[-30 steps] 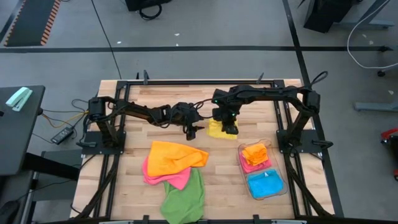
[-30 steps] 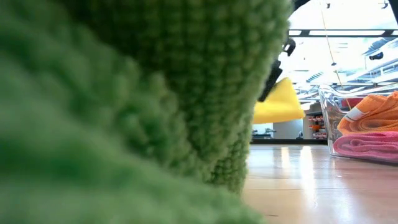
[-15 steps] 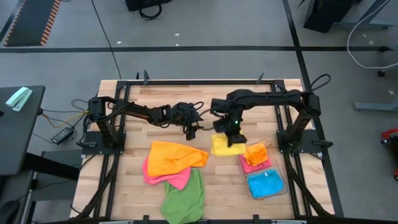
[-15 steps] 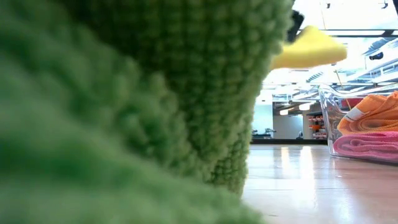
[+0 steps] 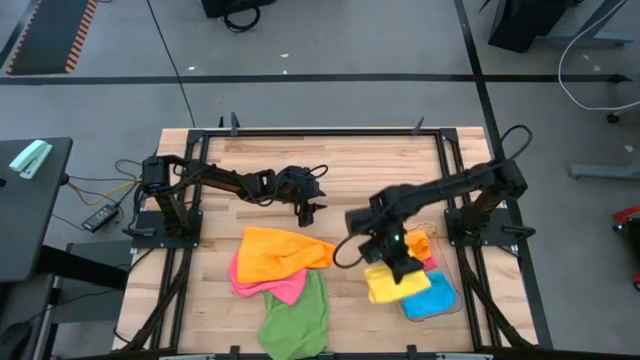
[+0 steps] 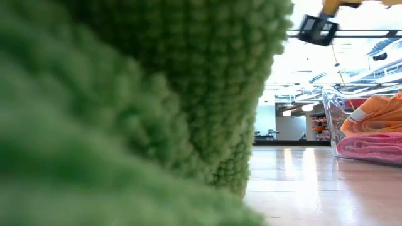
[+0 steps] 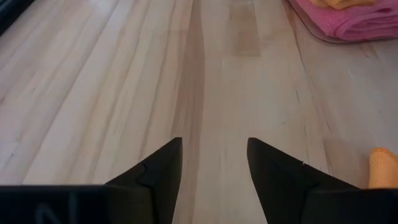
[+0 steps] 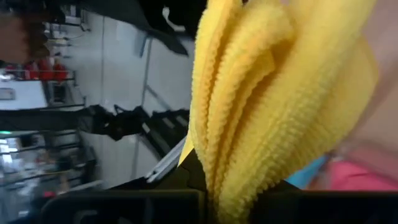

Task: Fold microfiber towels
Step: Put the folded yellow towel into the transparent bin

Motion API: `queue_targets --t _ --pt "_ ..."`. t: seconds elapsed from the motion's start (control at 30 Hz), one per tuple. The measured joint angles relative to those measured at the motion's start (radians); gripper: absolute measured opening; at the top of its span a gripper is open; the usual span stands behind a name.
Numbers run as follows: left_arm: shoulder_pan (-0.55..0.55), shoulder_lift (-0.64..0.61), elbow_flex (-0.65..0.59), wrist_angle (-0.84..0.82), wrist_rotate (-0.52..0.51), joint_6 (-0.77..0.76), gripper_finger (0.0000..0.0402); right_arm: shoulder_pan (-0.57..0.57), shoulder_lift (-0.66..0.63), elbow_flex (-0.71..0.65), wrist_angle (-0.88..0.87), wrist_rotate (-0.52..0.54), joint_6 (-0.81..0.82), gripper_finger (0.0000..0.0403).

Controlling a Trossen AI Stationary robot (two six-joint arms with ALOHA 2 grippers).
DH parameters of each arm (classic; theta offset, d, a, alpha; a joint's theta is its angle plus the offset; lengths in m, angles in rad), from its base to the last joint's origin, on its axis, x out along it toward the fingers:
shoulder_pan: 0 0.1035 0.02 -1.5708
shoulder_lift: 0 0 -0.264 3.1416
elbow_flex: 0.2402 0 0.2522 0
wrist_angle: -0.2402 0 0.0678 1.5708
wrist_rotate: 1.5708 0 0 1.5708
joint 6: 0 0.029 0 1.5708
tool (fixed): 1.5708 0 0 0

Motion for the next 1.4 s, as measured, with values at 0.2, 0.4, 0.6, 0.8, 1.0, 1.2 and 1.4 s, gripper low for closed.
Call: queue_targets --t 0.2,0.4,0.6,0.8,1.0,1.2,1.4 --pt "0.000 0.000 -0.001 -0.029 0.000 0.000 0.0189 0.092 -0.112 -0.199 0.218 -0.033 0.262 0.0027" --pt "0.001 0.000 -0.001 -0.031 0.000 -0.004 0.0183 0.143 -0.326 -0.420 0.417 0.118 0.411 0.0026" --pt "0.003 0.000 -0.001 -0.031 -0.001 -0.003 0.0183 0.218 -0.483 -0.592 0.518 0.069 0.429 0.0026" --pt "0.016 0.000 -0.001 -0.026 -0.011 0.003 0.0174 0.231 -0.495 -0.633 0.584 0.054 0.473 0.0026" --pt "0.021 0.000 -0.001 -0.046 -0.011 0.005 0.0173 0.231 -0.418 -0.694 0.699 0.025 0.450 0.0026" --pt "0.022 0.000 -0.001 -0.049 -0.010 0.019 0.0172 0.231 -0.393 -0.695 0.693 0.041 0.489 0.0026" --pt "0.022 0.000 -0.001 -0.063 -0.010 0.027 0.0175 0.288 -0.390 -0.695 0.697 0.196 0.633 0.0042"
